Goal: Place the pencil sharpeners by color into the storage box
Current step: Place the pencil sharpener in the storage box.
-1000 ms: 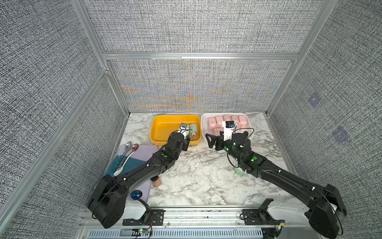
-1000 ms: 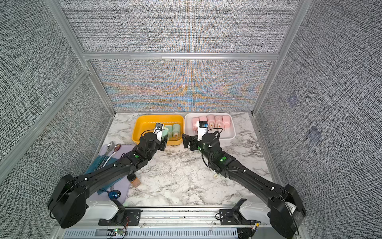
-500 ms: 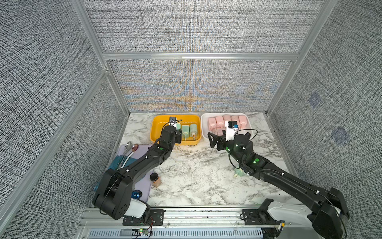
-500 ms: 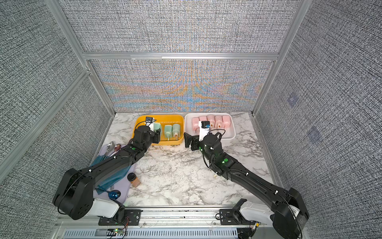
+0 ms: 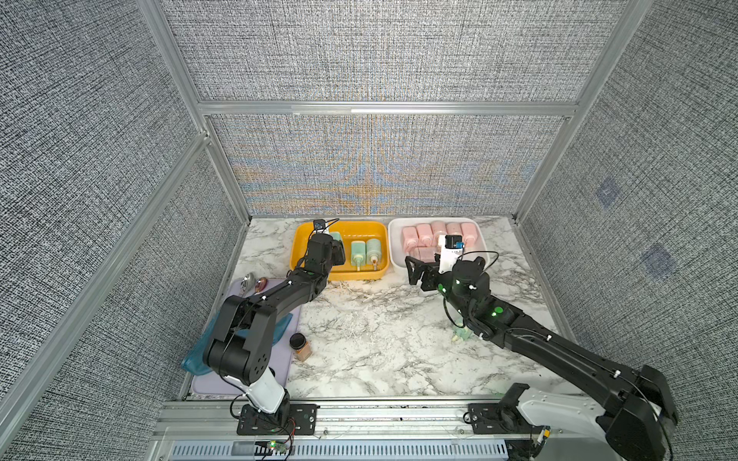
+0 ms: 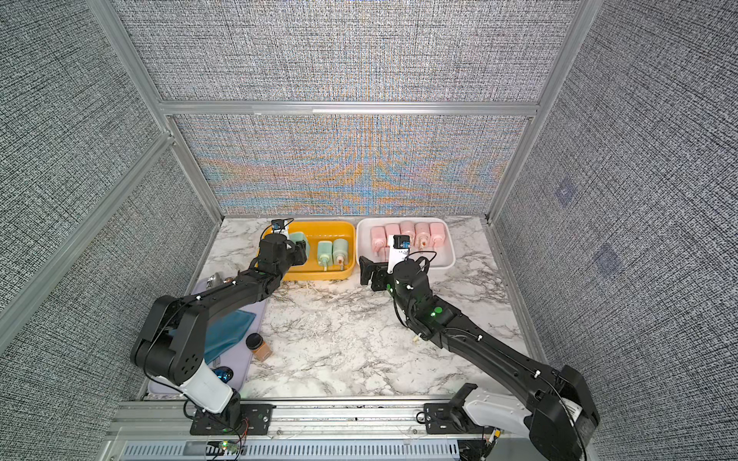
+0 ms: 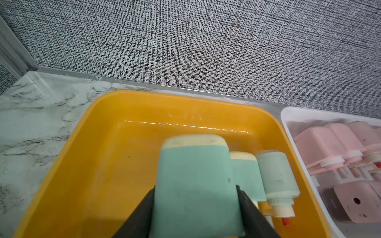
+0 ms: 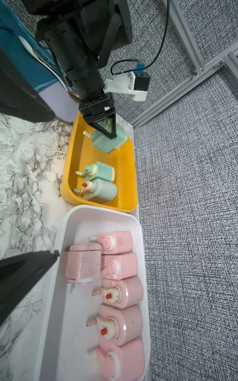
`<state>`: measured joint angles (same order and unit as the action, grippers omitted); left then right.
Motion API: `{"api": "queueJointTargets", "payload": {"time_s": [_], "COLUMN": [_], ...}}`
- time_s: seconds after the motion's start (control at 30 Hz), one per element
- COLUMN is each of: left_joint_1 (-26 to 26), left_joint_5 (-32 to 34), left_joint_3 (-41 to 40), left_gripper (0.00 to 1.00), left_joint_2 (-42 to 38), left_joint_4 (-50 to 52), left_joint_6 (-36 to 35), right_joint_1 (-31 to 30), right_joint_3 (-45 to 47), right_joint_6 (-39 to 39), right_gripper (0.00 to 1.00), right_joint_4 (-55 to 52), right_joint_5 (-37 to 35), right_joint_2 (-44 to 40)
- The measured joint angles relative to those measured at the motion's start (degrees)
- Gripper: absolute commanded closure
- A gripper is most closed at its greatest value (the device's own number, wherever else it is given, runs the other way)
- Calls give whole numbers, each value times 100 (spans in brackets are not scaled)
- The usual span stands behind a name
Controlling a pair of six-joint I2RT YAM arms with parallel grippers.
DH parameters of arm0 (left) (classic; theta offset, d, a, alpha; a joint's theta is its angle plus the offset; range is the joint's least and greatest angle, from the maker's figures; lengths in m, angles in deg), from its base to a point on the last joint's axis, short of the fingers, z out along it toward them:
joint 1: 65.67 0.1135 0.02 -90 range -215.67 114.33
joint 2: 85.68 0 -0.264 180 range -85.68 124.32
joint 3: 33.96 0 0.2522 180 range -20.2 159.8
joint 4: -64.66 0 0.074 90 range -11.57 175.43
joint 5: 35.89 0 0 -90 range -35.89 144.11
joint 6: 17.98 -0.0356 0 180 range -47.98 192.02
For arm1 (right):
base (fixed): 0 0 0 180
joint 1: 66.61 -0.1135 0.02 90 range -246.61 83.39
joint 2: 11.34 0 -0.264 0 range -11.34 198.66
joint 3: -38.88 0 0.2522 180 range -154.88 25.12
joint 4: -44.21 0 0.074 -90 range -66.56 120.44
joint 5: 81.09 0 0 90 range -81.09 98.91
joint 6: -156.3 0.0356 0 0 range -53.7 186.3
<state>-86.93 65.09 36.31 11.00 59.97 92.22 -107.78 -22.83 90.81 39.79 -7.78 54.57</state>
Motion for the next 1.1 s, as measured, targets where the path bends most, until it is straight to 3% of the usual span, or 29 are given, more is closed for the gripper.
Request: {"api": "queueJointTargets", "payload": {"time_s": [0.4,0.77,1.1], "left_joint_1": [181,190,190], "left_joint_5": [-173,-229,-348], "left_joint_3": [251,273,271], "left_gripper": [100,100,86], "left_joint_2": [772,916,1038], "left_joint_4": [-313,-334,-369], "left_joint_6": [693,791,789], "right_joint_1": [-9,-15,-15], "right_joint_3": [0,-9,-96], "right_joint_6": [131,168,173], "right_gripper": [1,1,1], "right_joint_4": [-227,-280,-334], "right_joint_5": [-127,-151,-173], "right_joint_2": [7,66,129]}}
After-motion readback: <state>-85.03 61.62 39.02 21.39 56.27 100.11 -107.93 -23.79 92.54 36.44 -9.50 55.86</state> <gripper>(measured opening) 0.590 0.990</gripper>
